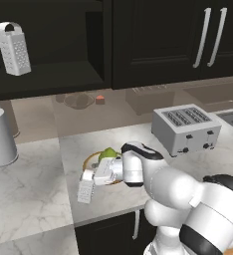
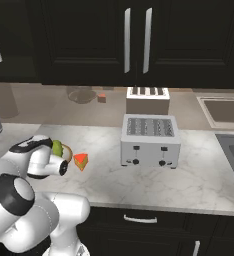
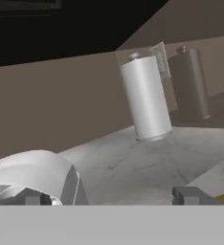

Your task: Pick the cheese from the fridge and the cheese grater from the cabinet and place them next to the salad bowl.

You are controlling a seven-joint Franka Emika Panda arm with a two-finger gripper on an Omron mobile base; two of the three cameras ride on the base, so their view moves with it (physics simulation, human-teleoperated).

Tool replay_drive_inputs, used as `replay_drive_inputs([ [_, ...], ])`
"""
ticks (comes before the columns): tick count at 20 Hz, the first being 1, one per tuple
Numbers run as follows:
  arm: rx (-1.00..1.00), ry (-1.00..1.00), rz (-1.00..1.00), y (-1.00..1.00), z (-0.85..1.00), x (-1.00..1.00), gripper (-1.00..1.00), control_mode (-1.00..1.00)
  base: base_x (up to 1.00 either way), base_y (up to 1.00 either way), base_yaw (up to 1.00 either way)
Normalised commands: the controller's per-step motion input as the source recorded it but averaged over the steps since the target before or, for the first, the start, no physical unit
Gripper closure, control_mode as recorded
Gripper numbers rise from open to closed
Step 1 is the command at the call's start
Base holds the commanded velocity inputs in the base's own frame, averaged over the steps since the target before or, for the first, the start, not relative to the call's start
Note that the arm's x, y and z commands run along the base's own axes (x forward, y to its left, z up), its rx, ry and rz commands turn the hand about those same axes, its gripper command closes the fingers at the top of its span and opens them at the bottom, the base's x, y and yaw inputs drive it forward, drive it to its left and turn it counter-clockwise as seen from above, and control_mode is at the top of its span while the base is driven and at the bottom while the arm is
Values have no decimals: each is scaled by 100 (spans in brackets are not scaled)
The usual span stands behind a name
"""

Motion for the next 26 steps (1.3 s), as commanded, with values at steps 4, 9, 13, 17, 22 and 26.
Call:
replay_drive_inputs([
  [4,-1,-8,6,0,0,-4,-100,-100,0,0,0],
  [9,0,-13,5,0,3,-5,-100,-100,0,0,0],
  [13,0,-19,4,0,18,-13,-100,-100,0,0,0],
  [17,0,-18,4,0,26,-4,-100,-100,0,0,0],
  [22,0,-9,2,0,24,0,-100,-100,0,0,0],
  [26,-3,-3,3,-31,2,-35,-100,-100,0,0,0],
])
